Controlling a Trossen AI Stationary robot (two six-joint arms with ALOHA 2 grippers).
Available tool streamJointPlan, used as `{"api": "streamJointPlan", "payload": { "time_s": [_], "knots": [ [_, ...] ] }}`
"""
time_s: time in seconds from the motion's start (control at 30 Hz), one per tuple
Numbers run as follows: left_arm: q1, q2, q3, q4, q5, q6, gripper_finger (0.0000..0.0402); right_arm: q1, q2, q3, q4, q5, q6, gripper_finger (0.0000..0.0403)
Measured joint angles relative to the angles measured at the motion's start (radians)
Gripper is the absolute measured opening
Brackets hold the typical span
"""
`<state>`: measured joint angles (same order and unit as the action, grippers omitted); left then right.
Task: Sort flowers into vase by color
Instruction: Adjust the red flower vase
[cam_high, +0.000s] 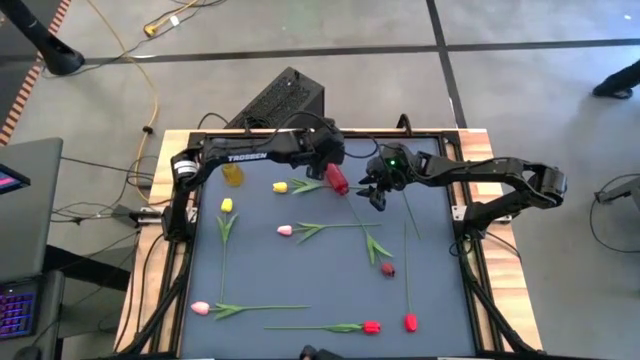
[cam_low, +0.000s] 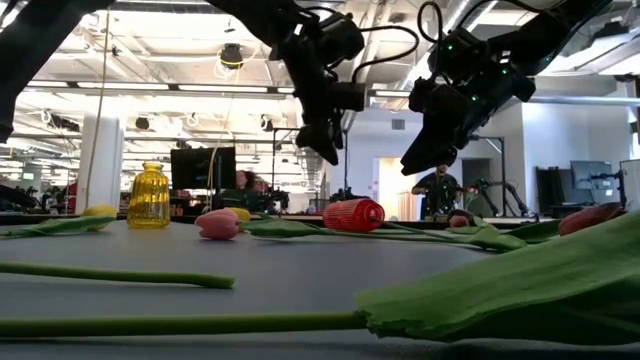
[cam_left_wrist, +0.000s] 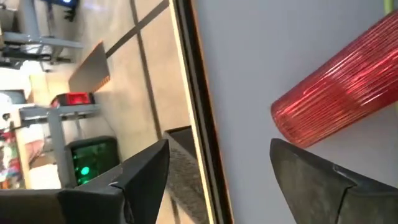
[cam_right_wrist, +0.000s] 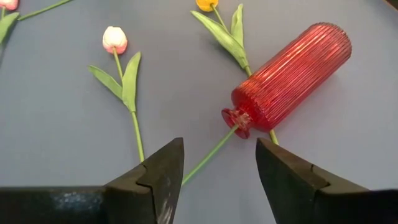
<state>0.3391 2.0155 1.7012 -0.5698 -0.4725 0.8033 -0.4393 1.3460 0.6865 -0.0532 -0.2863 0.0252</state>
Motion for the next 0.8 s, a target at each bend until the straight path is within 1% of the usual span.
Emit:
{"api": "streamJointPlan", "payload": {
  "time_s": [0.1, 0.2, 0.37, 0.4, 0.57, 0.67, 0.73, 0.8],
  "knots": [
    [-0.006, -0.001, -0.002, 0.001, 0.008, -0.046, 0.0268, 0.000, 0.000, 0.000, 0.000, 0.000, -0.007, 0.0225],
    [-0.008, -0.001, -0.003, 0.003, 0.060, -0.060, 0.0268, 0.000, 0.000, 0.000, 0.000, 0.000, -0.011, 0.0225],
    [-0.008, -0.001, -0.003, 0.000, 0.116, -0.063, 0.0268, 0.000, 0.000, 0.000, -0.001, 0.000, -0.010, 0.0225],
    [-0.005, -0.001, -0.003, -0.003, 0.141, -0.053, 0.0268, 0.000, 0.000, 0.000, -0.003, 0.000, -0.010, 0.0225],
    [0.017, -0.001, -0.004, -0.052, 0.341, 0.114, 0.0268, 0.000, 0.000, 0.000, -0.040, 0.000, -0.010, 0.0225],
    [0.043, -0.001, -0.004, -0.047, 0.451, 0.160, 0.0268, 0.000, 0.000, 0.000, -0.062, 0.000, -0.009, 0.0225],
    [0.060, 0.018, 0.004, -0.045, 0.484, 0.172, 0.0268, 0.002, 0.000, 0.000, -0.069, 0.000, -0.007, 0.0225],
    [0.077, 0.049, 0.028, -0.073, 0.490, 0.177, 0.0268, 0.002, 0.000, 0.000, -0.074, 0.000, -0.007, 0.0225]
  ]
}}
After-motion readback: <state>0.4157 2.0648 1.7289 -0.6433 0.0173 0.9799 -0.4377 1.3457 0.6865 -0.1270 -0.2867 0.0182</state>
